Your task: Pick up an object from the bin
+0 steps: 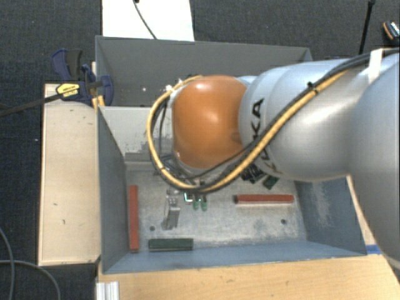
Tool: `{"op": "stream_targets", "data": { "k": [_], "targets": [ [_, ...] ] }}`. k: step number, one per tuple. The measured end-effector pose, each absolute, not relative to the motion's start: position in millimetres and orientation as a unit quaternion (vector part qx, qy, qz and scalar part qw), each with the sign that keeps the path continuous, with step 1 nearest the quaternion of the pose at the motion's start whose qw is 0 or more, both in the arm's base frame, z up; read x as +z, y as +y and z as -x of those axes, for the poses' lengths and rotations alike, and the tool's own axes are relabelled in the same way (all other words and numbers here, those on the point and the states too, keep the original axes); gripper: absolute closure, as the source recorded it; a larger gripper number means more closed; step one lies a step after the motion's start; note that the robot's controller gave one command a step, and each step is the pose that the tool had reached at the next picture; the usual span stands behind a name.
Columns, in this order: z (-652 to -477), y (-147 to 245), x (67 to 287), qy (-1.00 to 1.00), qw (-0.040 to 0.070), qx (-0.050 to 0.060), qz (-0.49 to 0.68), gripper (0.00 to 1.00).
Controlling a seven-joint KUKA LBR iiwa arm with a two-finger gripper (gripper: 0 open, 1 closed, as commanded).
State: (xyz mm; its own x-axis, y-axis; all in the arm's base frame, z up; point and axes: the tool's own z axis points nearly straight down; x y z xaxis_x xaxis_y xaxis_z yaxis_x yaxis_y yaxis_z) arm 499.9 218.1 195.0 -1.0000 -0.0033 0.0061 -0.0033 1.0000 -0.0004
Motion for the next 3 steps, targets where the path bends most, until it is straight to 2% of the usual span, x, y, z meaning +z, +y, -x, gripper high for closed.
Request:
{"op": "stream_targets", "data": {
  "k": [1,2,3],
  "targets": [
    [-520.5,146.8,126.4,-1.000,0.002,0.003,0.024,0.00],
    [-545.0,65.4,78.5,-0.999,0.002,0.002,-0.045,0.00],
    [-573.1,-2.6,133.1,-0.997,-0.005,0.002,-0.076,0.00]
  ]
}}
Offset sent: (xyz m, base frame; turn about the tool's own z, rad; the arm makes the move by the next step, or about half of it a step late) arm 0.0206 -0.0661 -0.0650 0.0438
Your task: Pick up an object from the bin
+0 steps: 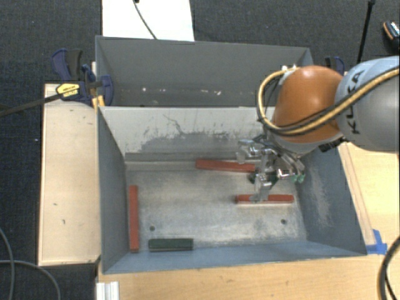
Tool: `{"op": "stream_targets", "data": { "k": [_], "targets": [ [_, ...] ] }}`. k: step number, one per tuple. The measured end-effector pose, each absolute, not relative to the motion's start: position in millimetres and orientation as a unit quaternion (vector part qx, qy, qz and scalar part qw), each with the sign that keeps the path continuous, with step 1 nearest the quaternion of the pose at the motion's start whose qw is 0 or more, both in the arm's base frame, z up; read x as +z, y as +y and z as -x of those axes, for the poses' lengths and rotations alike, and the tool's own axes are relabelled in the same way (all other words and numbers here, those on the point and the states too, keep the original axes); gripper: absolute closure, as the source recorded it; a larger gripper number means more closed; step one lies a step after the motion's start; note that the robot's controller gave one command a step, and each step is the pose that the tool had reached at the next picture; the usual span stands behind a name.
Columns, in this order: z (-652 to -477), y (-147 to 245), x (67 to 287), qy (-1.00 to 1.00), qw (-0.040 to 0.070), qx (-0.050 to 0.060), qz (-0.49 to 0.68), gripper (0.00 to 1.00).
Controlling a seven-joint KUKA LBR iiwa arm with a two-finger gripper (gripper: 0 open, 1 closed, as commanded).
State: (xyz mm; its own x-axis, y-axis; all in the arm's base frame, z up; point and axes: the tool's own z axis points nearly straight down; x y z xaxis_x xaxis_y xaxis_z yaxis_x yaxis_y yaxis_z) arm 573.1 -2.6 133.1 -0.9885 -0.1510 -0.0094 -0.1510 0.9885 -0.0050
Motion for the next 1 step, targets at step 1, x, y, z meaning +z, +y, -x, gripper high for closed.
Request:
{"op": "stream_targets", "data": {
  "k": [1],
  "targets": [
    [-574.0,-57.9,68.6,1.000,0.000,0.000,0.015,0.00]
  ]
}}
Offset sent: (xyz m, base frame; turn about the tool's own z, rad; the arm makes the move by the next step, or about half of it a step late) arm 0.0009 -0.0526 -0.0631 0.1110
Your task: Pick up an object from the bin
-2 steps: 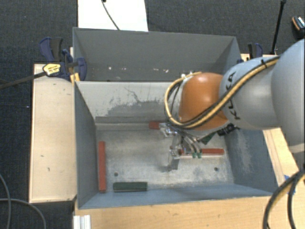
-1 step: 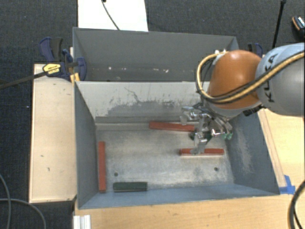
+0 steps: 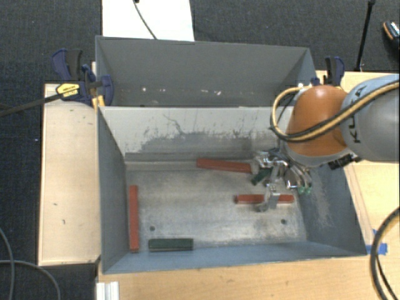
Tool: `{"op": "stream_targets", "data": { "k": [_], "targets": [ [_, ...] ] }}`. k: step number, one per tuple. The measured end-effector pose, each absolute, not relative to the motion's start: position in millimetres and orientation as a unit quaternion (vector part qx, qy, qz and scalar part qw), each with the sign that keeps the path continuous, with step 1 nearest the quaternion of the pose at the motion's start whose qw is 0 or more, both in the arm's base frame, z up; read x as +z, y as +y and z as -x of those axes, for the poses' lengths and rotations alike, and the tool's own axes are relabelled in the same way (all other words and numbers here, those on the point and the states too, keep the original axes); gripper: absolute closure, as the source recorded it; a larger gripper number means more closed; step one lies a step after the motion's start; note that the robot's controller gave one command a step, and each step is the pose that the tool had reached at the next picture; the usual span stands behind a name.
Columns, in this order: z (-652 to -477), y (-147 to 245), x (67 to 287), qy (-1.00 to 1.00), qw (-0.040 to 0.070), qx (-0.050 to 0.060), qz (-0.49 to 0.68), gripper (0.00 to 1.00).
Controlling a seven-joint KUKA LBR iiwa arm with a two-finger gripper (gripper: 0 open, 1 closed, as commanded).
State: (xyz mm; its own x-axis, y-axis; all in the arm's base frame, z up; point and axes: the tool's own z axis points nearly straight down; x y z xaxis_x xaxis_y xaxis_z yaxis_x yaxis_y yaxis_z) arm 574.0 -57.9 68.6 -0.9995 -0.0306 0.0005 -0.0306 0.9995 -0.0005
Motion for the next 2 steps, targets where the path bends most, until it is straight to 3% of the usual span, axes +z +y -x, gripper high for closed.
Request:
{"op": "stream_targets", "data": {
  "k": [1,2],
  "targets": [
    [-575.2,-54.4,71.2,-1.000,-0.002,-0.001,-0.015,1.00],
    [-570.0,-92.4,201.3,-0.999,-0.005,0.002,-0.041,1.00]
  ]
}}
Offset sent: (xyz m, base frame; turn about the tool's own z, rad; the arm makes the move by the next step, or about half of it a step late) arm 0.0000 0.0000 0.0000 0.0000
